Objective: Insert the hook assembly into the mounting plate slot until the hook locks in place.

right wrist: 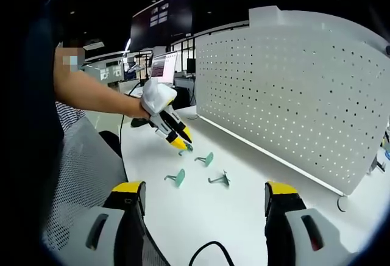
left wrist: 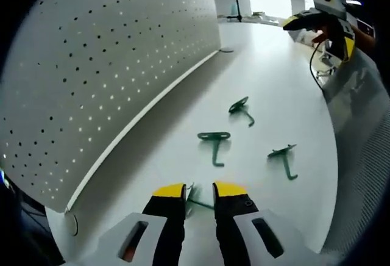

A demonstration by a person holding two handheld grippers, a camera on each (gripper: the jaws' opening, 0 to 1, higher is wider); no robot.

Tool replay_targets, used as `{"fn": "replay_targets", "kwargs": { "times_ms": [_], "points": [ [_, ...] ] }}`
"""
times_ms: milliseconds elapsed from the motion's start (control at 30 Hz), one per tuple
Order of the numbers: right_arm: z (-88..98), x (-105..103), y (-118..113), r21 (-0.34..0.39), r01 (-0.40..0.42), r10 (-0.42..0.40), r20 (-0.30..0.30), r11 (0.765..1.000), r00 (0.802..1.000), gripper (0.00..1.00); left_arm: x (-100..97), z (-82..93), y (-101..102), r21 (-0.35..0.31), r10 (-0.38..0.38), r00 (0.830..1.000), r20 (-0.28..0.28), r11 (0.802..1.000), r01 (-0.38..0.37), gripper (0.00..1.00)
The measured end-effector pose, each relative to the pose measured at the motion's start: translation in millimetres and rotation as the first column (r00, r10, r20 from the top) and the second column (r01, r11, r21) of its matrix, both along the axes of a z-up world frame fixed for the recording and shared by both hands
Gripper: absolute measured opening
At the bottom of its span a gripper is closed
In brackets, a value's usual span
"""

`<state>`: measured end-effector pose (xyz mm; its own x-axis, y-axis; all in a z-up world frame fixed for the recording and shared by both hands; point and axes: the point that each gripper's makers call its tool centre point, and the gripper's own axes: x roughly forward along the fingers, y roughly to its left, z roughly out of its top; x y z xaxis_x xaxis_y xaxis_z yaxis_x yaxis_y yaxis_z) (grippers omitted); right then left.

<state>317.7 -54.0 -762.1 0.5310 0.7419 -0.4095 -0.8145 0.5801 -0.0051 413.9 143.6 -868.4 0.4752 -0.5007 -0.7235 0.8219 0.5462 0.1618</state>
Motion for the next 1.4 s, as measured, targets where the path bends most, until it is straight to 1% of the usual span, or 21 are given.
{"fn": "replay_targets", "kwargs": {
  "times_ms": [100,233,433,633,800,967,1400],
  "points": [
    [-0.7,0.7,0.7,-0.007,-0.003,0.003,0.000,1.000,1.000,0.78,0.1,-1.7,0.1,0.002,0.000,1.000,-0.004,1.000,0.000,0.17],
    [2.4,1.8,1.1,0.005,-0.001,0.001,0.005,1.000,1.000,0.78,-0.3,-3.8,-0.6,0.012,-0.009,1.000,-0.006,1.000,0.009,0.16],
    [-1.6,0.1,-0.7,-0.004,0.002,-0.002,-0.004,1.000,1.000,0.78,1.7,-4.4,0.1,0.015,-0.005,1.000,-0.003,1.000,0.005,0.15],
    [0.5,0.9,-0.2,0.001,0.002,-0.002,0.000,1.000,1.000,0.78,1.9,-6.1,2.0,0.019,0.004,1.000,-0.008,1.000,-0.004,0.13],
    [-0.3,1.5,0.3,0.003,0.002,-0.002,-0.002,1.000,1.000,0.78,1.2,-7.4,3.0,0.023,0.005,1.000,-0.015,1.000,-0.005,0.09],
    [-1.5,1.4,0.7,0.005,0.001,-0.001,-0.005,1.000,1.000,0.78,1.7,-7.5,3.9,0.026,0.009,1.000,-0.013,1.000,-0.008,0.08],
    [-0.9,2.6,0.7,0.012,0.003,-0.003,-0.007,1.000,1.000,0.78,3.8,-7.6,-0.9,0.063,-0.026,1.000,0.005,0.998,0.026,0.06]
  ]
}}
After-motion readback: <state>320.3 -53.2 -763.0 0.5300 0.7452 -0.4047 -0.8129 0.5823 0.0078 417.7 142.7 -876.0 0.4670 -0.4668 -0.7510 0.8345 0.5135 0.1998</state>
